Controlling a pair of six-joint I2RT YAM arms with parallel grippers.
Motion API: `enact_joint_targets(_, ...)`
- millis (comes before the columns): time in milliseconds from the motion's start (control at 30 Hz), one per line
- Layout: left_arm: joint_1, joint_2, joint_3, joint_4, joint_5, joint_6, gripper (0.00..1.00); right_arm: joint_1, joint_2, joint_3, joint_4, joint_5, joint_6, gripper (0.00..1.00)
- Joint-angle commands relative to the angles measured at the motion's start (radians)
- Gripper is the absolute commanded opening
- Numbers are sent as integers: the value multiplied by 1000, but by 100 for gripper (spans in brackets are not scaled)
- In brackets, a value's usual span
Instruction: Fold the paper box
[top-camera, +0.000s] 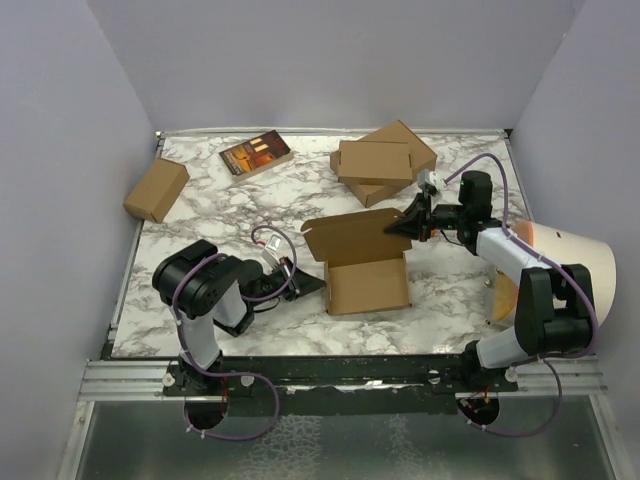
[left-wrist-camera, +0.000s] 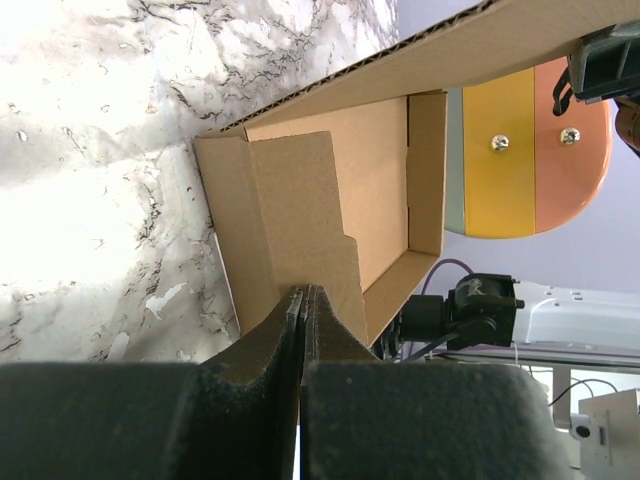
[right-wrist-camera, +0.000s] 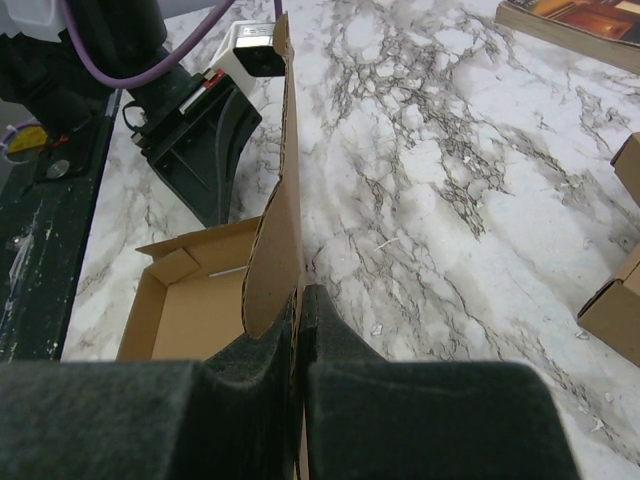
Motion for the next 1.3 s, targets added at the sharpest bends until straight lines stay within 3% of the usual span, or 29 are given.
enact_joint_targets(0,2,-26,0,-12,13,39,3,1,-14,16,4,-2,-10,1)
enact_joint_targets(233,0,-91,27,-197,20,104,24,2,-13,16,2,-3,-10,1)
enact_joint_targets(467,-9,-103,55,-278,31,137,39,2,-16,18,4,-4,-10,1)
enact_joint_targets(933,-72,-172,119,-518,-86,207,40,2,-15,13,10,-9,-4,1)
enact_joint_targets(1267,-149,-268,235,-941,-294,313,38,2,-19,11,15,-11,-1,1)
